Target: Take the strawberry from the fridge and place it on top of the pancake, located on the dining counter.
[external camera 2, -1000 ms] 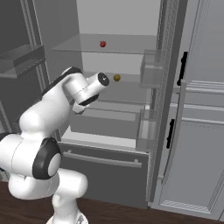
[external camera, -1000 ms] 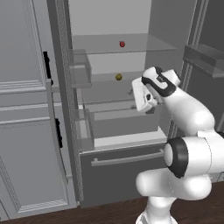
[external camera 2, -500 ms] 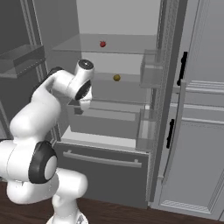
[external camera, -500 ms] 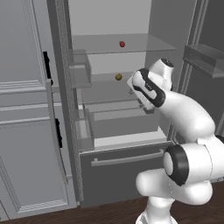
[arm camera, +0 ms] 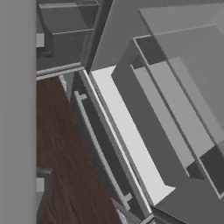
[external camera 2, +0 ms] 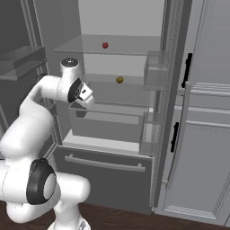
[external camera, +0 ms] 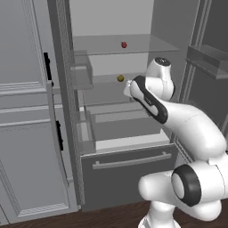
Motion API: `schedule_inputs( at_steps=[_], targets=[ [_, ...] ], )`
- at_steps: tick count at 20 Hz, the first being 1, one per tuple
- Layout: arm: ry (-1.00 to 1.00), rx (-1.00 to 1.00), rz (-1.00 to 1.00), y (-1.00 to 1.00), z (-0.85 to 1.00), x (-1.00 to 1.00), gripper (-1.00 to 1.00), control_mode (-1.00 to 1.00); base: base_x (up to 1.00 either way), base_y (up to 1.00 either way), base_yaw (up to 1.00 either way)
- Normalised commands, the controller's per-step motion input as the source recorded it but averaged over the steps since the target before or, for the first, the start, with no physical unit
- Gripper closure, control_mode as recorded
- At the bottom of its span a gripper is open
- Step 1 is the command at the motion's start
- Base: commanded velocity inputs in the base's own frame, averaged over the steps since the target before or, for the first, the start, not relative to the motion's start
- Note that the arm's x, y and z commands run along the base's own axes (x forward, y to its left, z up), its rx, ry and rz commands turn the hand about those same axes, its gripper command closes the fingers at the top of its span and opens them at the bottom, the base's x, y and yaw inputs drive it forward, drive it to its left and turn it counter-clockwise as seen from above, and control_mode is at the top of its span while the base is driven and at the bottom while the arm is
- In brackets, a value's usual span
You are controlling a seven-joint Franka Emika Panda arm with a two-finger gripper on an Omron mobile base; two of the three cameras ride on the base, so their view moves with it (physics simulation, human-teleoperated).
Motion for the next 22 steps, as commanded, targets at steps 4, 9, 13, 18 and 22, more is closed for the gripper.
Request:
schedule_inputs(
  at_steps=[4,9,13,18,22],
  targets=[
    [-0.24,-0.43,0.77,-0.22,0.01,-0.37,-1.00,-1.00,0.00,0.00,0.00],
    [-0.17,-0.43,0.64,-0.23,0.00,-0.31,-1.00,-1.00,0.00,0.00,0.00],
    [-0.14,-0.33,0.03,-0.34,-0.20,-0.12,-1.00,-1.00,0.00,0.00,0.00],
    [-0.06,-0.01,-0.21,-0.12,0.00,-0.38,-1.00,-1.00,0.00,0.00,0.00],
    [0.00,0.24,-0.17,-0.35,-0.02,-0.53,-1.00,-1.00,0.00,0.00,0.00]
  ],
)
